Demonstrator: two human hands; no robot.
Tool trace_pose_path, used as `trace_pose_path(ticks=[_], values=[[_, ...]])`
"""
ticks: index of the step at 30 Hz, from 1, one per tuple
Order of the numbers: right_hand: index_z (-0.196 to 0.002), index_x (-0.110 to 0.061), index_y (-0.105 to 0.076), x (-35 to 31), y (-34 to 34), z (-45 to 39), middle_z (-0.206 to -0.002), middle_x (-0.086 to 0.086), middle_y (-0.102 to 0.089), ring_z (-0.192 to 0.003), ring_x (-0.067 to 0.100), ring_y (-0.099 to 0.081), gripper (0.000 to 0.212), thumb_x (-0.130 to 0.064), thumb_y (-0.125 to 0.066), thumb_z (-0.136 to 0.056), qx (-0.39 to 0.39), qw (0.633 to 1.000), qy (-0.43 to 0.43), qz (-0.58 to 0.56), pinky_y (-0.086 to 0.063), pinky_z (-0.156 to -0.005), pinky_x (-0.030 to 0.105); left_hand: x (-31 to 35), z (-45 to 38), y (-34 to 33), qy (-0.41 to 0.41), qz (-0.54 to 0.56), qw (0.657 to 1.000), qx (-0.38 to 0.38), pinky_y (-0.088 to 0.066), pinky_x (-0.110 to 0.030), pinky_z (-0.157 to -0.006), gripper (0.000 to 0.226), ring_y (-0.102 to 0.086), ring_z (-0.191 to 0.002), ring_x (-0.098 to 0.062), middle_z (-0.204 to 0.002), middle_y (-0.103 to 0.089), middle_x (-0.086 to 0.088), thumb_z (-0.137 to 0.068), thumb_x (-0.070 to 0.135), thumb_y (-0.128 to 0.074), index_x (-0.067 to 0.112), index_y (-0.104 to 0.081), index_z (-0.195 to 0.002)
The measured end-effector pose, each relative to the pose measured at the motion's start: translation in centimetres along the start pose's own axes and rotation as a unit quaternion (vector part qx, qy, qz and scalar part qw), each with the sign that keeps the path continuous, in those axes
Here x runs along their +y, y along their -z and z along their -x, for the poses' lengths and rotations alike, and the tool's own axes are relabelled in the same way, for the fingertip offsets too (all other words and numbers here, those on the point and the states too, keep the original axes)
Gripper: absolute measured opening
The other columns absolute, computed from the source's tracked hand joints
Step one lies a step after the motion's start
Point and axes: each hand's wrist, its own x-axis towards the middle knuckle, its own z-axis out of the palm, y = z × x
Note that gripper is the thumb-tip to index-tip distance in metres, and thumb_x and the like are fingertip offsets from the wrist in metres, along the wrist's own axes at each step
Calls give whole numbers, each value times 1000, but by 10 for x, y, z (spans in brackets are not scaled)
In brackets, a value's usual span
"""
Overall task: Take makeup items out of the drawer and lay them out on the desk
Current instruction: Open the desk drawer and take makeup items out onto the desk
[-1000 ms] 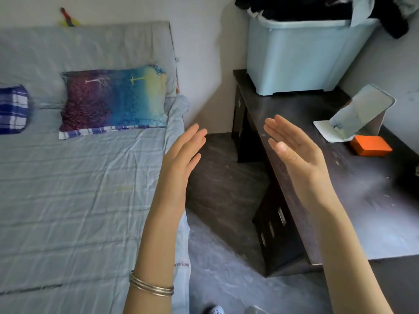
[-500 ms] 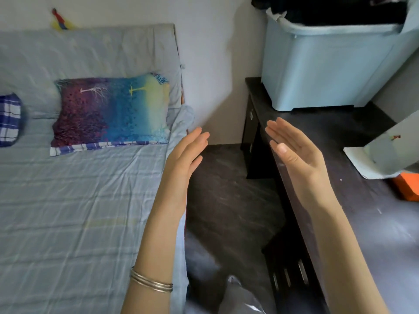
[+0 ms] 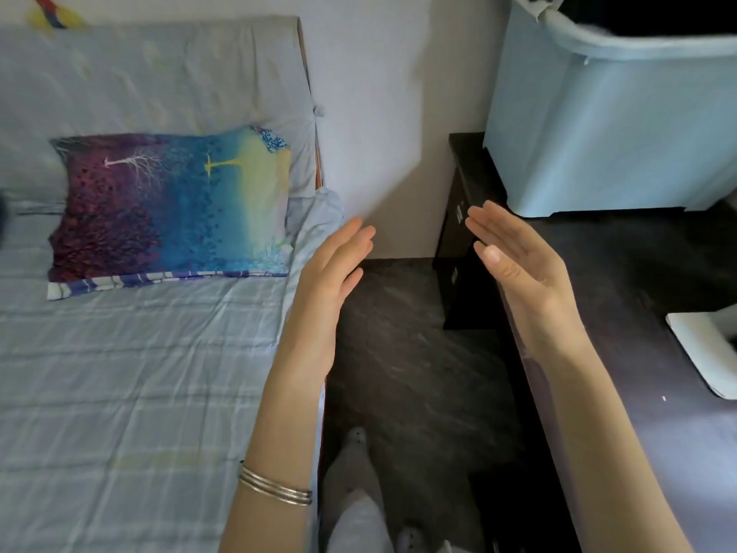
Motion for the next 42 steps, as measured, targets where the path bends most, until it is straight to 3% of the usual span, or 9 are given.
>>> trace_pose_path(ticks=[2, 6, 9, 14, 19, 26, 31, 35, 42], values=[[-130, -26, -50, 12, -5, -27, -136, -2, -56, -128, 10, -50, 64, -48, -70, -73, 4, 1000, -3, 2, -39, -107, 23, -4, -33, 5, 9, 3, 1000, -5, -37, -25, -105, 36, -50, -125, -4, -136, -54, 7, -77, 39, -47, 36, -56, -112], [-135, -17, -46, 31, -16, -91, -136, -2, -55, -127, 8, -50, 56, -25, -64, -82, 23, 1000, -13, 16, -37, -110, 25, 4, -107, 20, 17, 14, 1000, -13, -41, -21, -98, 51, -53, -122, -3, -132, -57, 7, -75, 39, -49, 28, -54, -125], [-135, -19, -46, 36, -26, -142, -137, -3, -54, -127, 7, -50, 55, -23, -60, -83, 30, 999, -17, 26, -37, -110, 25, 18, -161, 29, 28, 13, 999, -28, -40, -23, -102, 52, -52, -122, -4, -131, -57, 7, -80, 37, -53, 23, -51, -131], [-135, -21, -46, 56, -34, -206, -137, -4, -54, -129, 9, -49, 78, -53, -73, -69, 65, 998, -10, 24, -37, -109, 24, 22, -243, 36, 45, -15, 997, -68, -38, -27, -107, 62, -49, -126, -5, -135, -54, 9, -73, 44, -54, 26, -50, -133], [-132, -21, -49, 88, -25, -252, -137, -3, -55, -128, 10, -50, 80, -58, -73, -65, 110, 993, -38, 28, -37, -111, 31, 0, -307, 32, 87, -3, 992, -93, -38, -28, -107, 73, -48, -127, -5, -137, -53, 8, -66, 50, -61, 26, -50, -133], [-130, -19, -50, 157, 6, -325, -134, -3, -57, -126, 9, -52, 80, -53, -77, -63, 158, 982, -102, 22, -38, -110, 30, -51, -407, 6, 138, 1, 985, -101, -39, -27, -105, 58, -54, -120, -4, -132, -56, 7, -74, 44, -54, 28, -53, -129], [-127, -21, -51, 215, 40, -376, -133, -4, -57, -125, 8, -52, 51, -23, -65, -78, 202, 967, -157, 13, -37, -111, 30, -97, -484, -26, 209, -1, 973, -102, -39, -29, -105, 43, -53, -121, -7, -131, -57, 4, -88, 36, -55, 24, -52, -129], [-134, -15, -47, 265, 66, -414, -134, -2, -56, -124, 5, -52, 58, -25, -63, -79, 228, 955, -187, 37, -41, -105, 21, -147, -540, -48, 269, 20, 958, -99, -36, -32, -109, 36, -53, -121, -10, -134, -55, 2, -94, 31, -50, 21, -51, -129], [-136, -13, -46, 368, 91, -456, -137, 0, -54, -126, 9, -50, 59, -21, -69, -82, 276, 925, -256, 58, -38, -111, 32, -243, -622, -79, 367, 56, 925, -77, -37, -31, -106, 39, -53, -121, -12, -132, -57, 0, -94, 33, -50, 20, -50, -130]])
